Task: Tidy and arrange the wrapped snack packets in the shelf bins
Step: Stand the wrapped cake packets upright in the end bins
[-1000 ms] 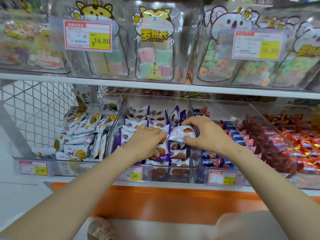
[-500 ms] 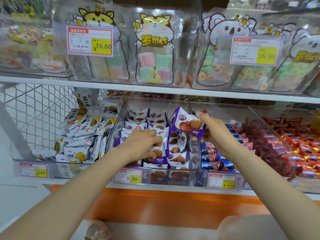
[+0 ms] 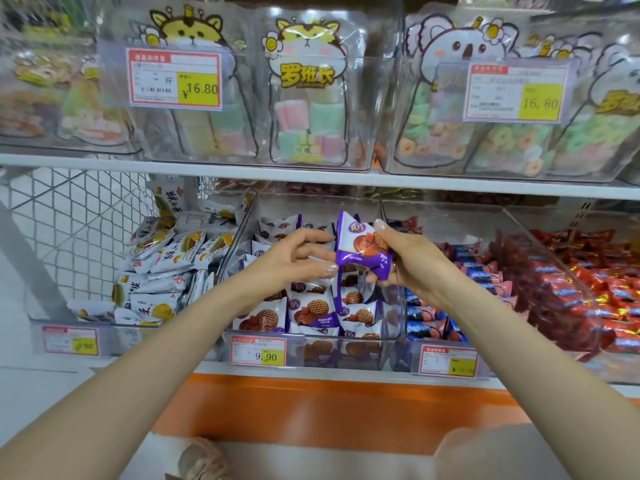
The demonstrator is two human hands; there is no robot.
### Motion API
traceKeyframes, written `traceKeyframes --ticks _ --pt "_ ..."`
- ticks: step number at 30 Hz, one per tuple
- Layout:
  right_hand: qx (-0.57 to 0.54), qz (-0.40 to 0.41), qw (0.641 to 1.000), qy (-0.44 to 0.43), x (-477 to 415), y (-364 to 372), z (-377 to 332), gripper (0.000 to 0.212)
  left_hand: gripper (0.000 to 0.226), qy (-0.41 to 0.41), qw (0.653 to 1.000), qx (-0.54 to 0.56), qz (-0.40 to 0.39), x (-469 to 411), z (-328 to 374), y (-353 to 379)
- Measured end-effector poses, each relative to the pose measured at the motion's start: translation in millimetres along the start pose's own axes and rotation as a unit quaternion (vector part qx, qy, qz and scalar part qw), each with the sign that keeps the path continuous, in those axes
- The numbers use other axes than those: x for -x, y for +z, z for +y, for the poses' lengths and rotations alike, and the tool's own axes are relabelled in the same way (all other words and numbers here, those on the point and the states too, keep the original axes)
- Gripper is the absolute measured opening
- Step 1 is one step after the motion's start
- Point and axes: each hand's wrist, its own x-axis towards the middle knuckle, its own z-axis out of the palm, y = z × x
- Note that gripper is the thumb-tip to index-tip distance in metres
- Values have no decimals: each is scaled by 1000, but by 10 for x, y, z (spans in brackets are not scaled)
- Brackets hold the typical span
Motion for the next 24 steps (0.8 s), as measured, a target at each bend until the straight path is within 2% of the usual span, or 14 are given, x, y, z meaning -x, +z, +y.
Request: traceKeyframes --ticks 2,5,9,12,15,19,22,24 --pt "8 5 1000 -12 -28 11 20 33 39 -3 1000 -15 4 22 24 -61" --pt "102 -23 994 -34 -27 69 51 28 31 -20 990 -113 88 46 -17 -185" --pt "318 -88 944 -26 2 215 177 28 26 -4 958 -260 118 120 -180 -272" --pt "416 -77 903 -75 -9 364 339 33 18 30 933 -346 94 177 -233 -248" --pt "438 -59 891 -105 -20 473 430 39 5 44 903 -424 50 190 -283 -234" --pt "407 -65 910 -37 -31 463 430 31 13 23 907 -421 -17 196 -290 -244" --pt "458 -38 886 -67 -42 459 444 30 10 23 879 -476 -27 186 -287 -220" --pt "454 -30 887 -83 -73 468 495 31 8 28 857 -514 -22 169 -287 -190"
